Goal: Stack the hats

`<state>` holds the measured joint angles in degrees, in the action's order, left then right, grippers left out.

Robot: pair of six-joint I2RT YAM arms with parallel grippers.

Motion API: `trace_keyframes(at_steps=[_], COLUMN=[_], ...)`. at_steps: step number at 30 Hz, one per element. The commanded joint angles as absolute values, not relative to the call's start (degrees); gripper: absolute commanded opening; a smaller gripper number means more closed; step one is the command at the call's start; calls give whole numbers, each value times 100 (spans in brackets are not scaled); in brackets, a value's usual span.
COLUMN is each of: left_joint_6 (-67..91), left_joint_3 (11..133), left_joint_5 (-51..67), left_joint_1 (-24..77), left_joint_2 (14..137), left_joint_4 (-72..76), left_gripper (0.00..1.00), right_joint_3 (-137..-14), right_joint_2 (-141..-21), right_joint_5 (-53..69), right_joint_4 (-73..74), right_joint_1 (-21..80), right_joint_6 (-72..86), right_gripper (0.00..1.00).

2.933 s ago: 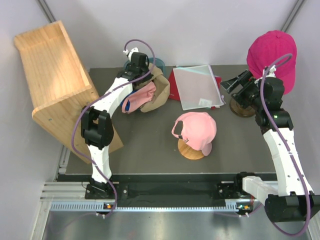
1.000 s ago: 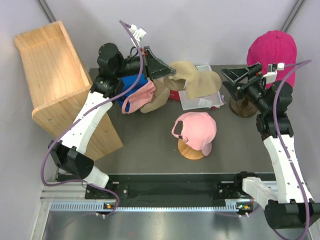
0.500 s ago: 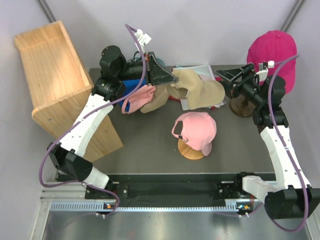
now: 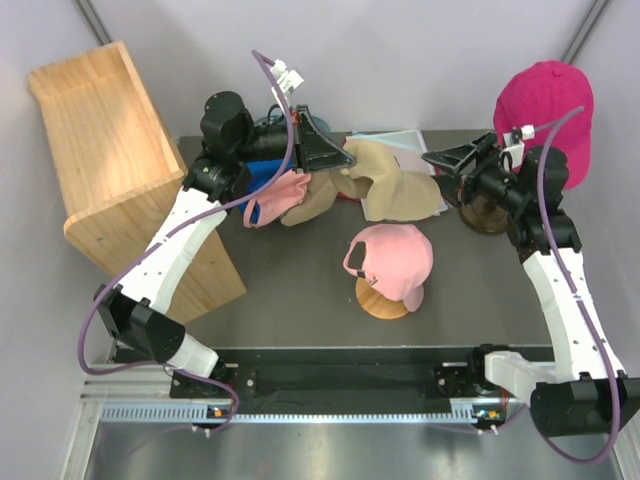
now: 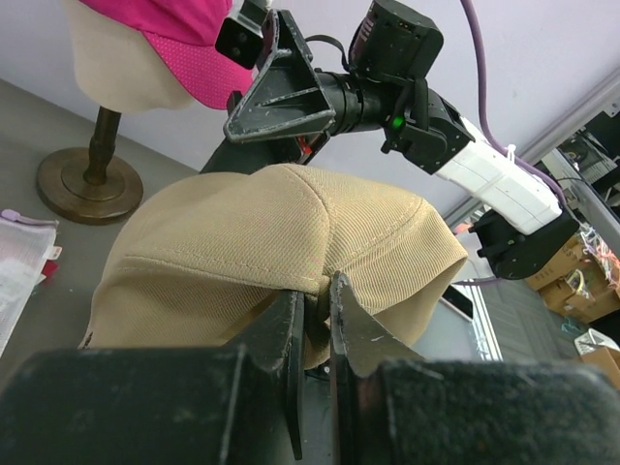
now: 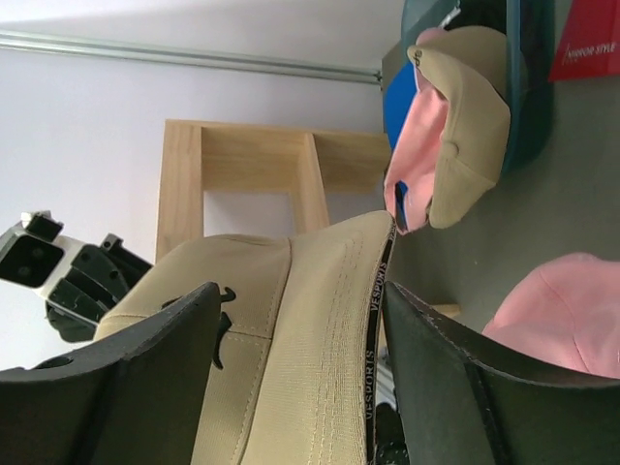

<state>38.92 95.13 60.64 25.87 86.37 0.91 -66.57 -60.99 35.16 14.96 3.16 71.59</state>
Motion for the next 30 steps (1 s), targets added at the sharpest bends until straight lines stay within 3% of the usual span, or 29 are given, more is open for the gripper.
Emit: trace_keyframes(at_steps=[1,14,19,23,28,29,30], left_joint_6=[3727,3648,3674,3560,3226,3078,2989], left_joint_3=[9606,9703,9650,9598,9563,9563,9563], left_joint_5=[6064,6117,6214,6223,6118,6074,6021], left_joint_1=[2593,2593,2593,2593,2593,2593,2584], left_joint_2=[8464,8482,8517,8490,8438,8429,8420], left_joint_4=[176,26,26,-228,-676,-755,-991], left_gripper=[0,0,0,0,0,0,0], right_joint_3=[-6900,-6777,-6724,-6443,-6407,-6433,-6434], right_joint_2=[-6038,-6003,-5968,-5898,-5845,-5810,-5783], right_joint_5=[3762,3744,3744,3832,3867,3867,3876], right_joint_4=[1670,1864,1512,724,282,186,-155], right_joint_1=[430,483,483,483,483,483,483], right_joint_6=[7083,6995,7189,7610,7840,7883,7979], right_gripper=[68,71,54,25,8,0,0])
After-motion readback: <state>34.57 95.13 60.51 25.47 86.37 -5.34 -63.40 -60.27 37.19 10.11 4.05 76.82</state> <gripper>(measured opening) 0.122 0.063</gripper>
